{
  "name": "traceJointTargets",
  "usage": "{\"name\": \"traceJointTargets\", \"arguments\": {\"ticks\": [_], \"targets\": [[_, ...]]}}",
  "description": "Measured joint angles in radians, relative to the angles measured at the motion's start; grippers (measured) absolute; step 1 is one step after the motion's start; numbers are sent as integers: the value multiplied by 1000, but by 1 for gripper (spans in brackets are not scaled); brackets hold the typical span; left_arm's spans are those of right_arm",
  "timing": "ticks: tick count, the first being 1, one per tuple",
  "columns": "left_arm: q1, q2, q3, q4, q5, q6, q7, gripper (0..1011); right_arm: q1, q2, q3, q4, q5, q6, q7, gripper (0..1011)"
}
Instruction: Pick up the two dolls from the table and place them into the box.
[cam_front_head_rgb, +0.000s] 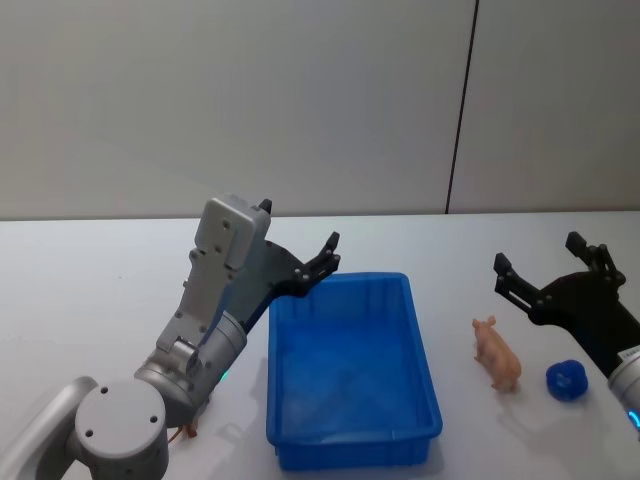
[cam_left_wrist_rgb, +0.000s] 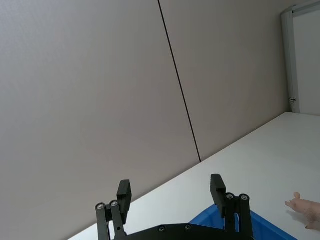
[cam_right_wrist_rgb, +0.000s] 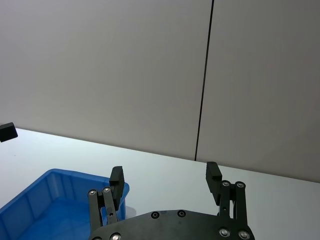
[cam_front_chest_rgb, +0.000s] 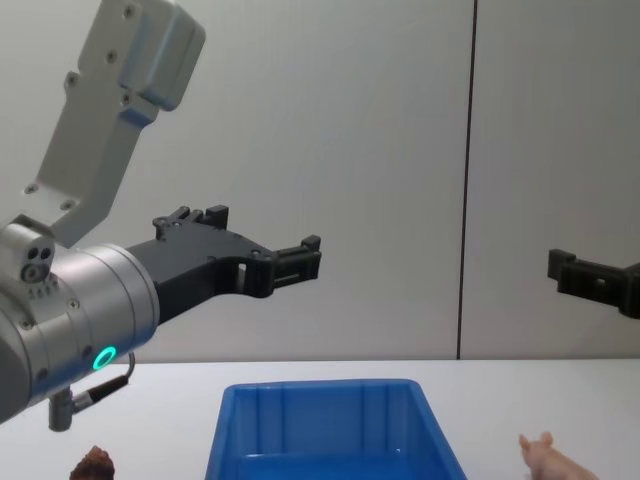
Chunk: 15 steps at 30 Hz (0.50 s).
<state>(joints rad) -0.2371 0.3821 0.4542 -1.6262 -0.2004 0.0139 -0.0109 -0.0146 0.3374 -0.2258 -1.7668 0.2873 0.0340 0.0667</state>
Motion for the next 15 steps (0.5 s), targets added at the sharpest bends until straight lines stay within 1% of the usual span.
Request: {"name": "traceJointTargets", "arguments": {"ticks": [15], "targets": [[0,0,0,0,0,0,0,1003,0,0,0,0,0,0,0,1008]]}}
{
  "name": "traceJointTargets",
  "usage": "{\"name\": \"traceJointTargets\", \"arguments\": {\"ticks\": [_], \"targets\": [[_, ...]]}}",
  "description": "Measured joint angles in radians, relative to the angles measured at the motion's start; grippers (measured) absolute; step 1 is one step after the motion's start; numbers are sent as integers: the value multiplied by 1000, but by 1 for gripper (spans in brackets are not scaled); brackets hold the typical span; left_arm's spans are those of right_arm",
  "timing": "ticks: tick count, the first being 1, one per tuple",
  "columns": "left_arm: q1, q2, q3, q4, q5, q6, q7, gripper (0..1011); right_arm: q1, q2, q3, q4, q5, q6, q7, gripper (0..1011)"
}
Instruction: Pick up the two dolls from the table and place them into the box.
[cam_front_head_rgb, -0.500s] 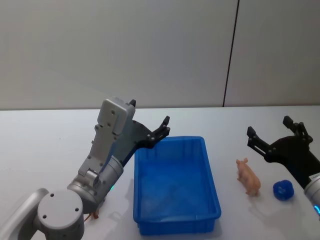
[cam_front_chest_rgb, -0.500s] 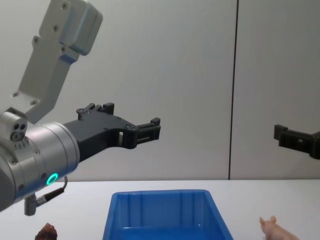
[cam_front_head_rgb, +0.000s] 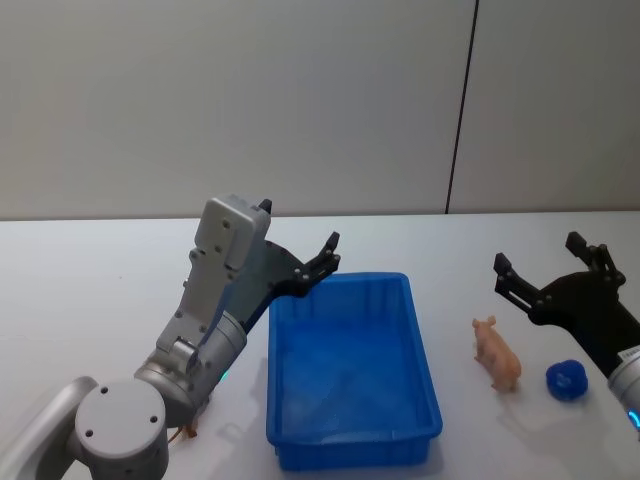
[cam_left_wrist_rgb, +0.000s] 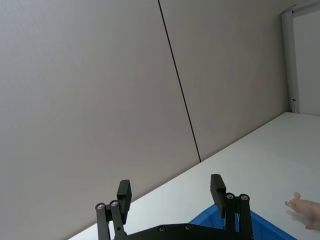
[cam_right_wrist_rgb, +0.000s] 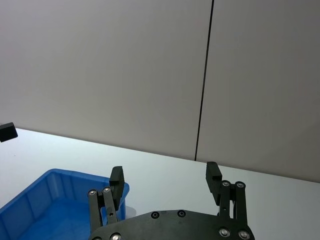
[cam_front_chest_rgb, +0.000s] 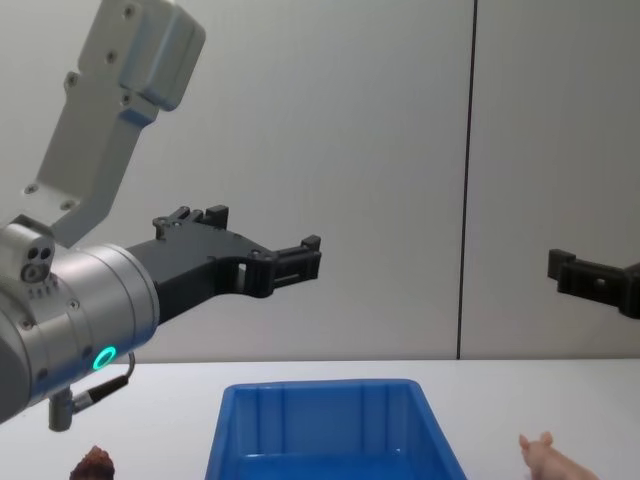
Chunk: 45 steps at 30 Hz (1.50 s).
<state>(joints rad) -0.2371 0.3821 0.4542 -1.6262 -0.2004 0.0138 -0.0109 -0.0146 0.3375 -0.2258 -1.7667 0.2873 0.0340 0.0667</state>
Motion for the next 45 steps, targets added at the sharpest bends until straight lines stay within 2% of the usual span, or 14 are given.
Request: {"name": "traceJointTargets", "arguments": {"ticks": [31,40,45], "targets": [[0,0,0,0,0,0,0,1003,-5,3,2,-3,-1,-2,-4,1008],[0,0,0,0,0,0,0,1004,-53,34,22,-42,-1,-5,-61,1008],[0,0,0,0,0,0,0,1003,-102,70,45,-74,0,3,-115,1008]]}}
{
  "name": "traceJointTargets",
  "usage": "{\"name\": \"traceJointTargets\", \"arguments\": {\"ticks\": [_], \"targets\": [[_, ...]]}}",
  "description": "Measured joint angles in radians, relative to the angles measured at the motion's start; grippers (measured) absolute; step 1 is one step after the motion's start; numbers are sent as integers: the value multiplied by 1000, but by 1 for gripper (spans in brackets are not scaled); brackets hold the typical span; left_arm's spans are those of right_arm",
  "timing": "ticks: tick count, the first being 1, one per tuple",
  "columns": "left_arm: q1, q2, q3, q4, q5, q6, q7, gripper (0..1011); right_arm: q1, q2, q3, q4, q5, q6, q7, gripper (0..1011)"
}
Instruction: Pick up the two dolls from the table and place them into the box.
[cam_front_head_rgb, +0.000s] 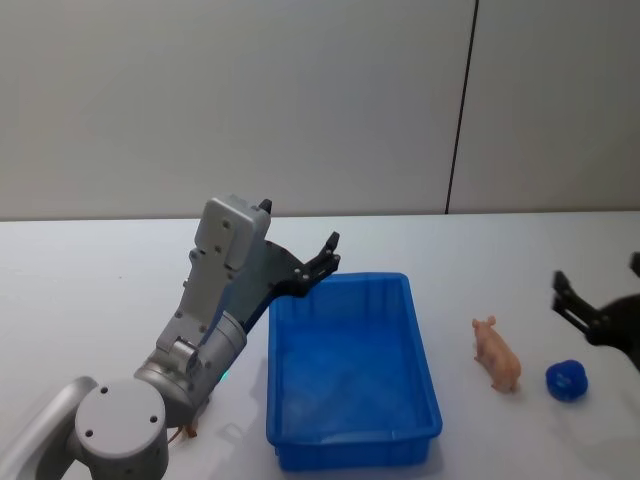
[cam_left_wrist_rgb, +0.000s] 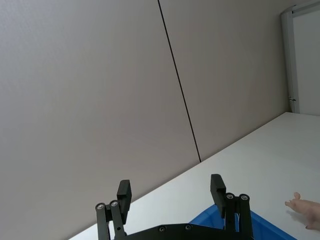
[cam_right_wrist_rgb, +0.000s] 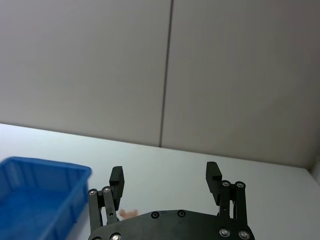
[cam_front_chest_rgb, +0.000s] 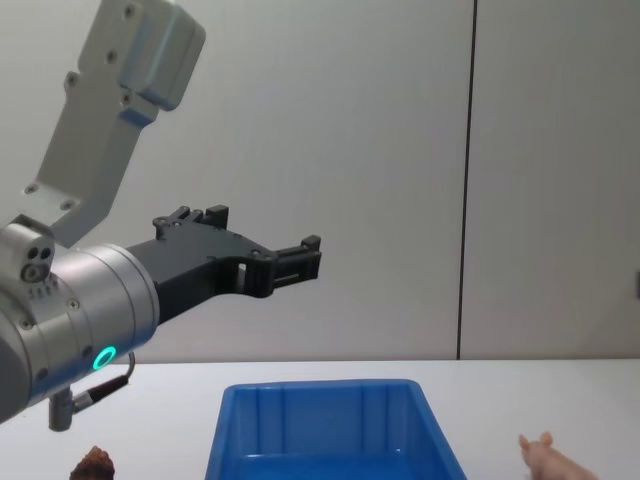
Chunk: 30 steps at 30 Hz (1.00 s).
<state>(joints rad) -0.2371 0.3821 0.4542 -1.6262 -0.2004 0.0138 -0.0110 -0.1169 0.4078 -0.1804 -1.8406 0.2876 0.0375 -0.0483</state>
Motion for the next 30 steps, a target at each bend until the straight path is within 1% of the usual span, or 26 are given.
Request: {"name": "traceJointTargets", "arguments": {"ticks": [4,6,7,13,17,21,29,30], "targets": [[0,0,0,0,0,0,0,1004,-45,33,22,-25,1,27,-45,1008],[0,0,0,0,0,0,0,1004,-59,43,29,-32,0,38,-58,1008],[0,0,0,0,0,0,0,1003,-70,51,35,-37,0,52,-70,1008],[0,0,0,0,0,0,0,1003,-95,67,44,-42,-15,98,-86,1008],[0,0,0,0,0,0,0,1004,-100,68,43,-38,-31,127,-83,1008],[0,0,0,0,0,0,0,1003,-98,61,37,-26,-47,156,-70,1008],[0,0,0,0,0,0,0,1003,-78,32,19,14,-79,217,-50,1008],[0,0,0,0,0,0,0,1003,-78,32,19,14,-79,217,-50,1008]]}}
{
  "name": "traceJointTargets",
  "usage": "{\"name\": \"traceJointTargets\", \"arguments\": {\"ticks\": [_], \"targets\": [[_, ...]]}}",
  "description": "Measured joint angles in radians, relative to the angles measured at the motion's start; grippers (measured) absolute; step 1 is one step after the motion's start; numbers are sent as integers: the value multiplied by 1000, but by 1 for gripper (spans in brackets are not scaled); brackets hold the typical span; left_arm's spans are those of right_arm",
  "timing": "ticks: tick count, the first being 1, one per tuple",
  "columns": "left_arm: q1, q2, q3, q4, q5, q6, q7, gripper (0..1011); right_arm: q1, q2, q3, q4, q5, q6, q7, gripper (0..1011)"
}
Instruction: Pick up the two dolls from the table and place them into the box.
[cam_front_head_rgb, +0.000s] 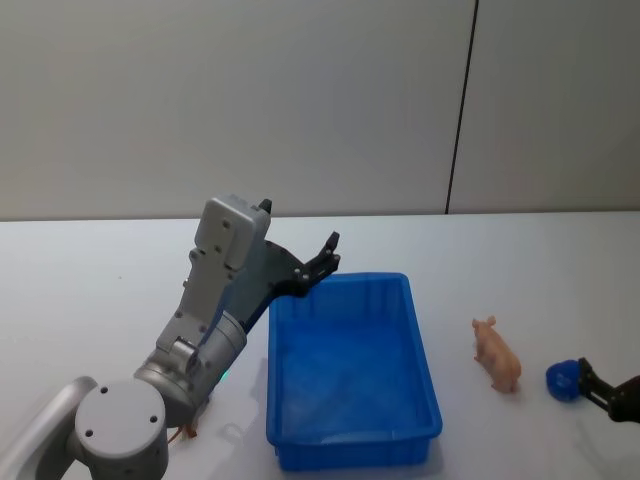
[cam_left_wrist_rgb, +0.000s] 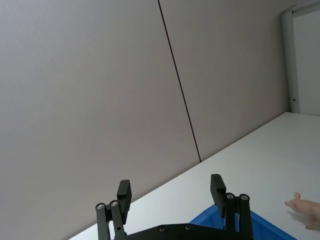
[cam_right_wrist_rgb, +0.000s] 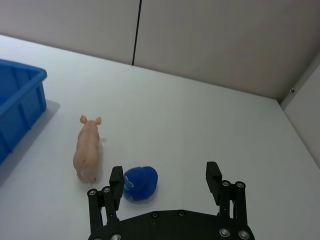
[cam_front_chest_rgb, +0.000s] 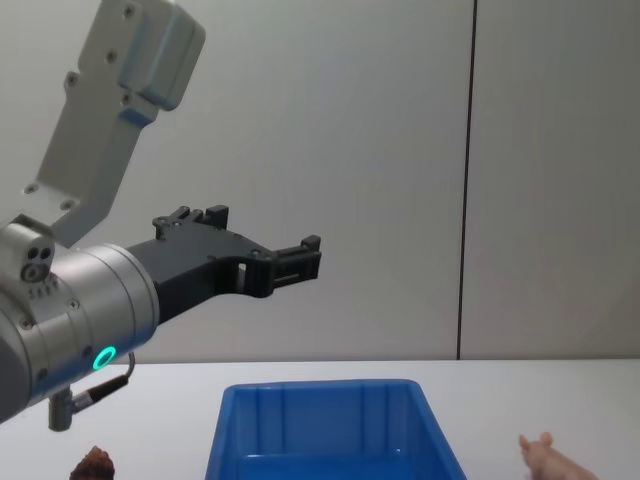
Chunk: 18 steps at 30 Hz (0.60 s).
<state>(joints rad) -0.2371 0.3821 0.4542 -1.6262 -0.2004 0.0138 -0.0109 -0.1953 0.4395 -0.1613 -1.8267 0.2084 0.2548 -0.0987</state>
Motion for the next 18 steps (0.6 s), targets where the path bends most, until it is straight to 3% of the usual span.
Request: {"name": "traceJointTargets", "arguments": {"ticks": [18], "targets": [[0,0,0,0,0,0,0,1004,89,-78,-30,142,-85,43,7,1008]]}}
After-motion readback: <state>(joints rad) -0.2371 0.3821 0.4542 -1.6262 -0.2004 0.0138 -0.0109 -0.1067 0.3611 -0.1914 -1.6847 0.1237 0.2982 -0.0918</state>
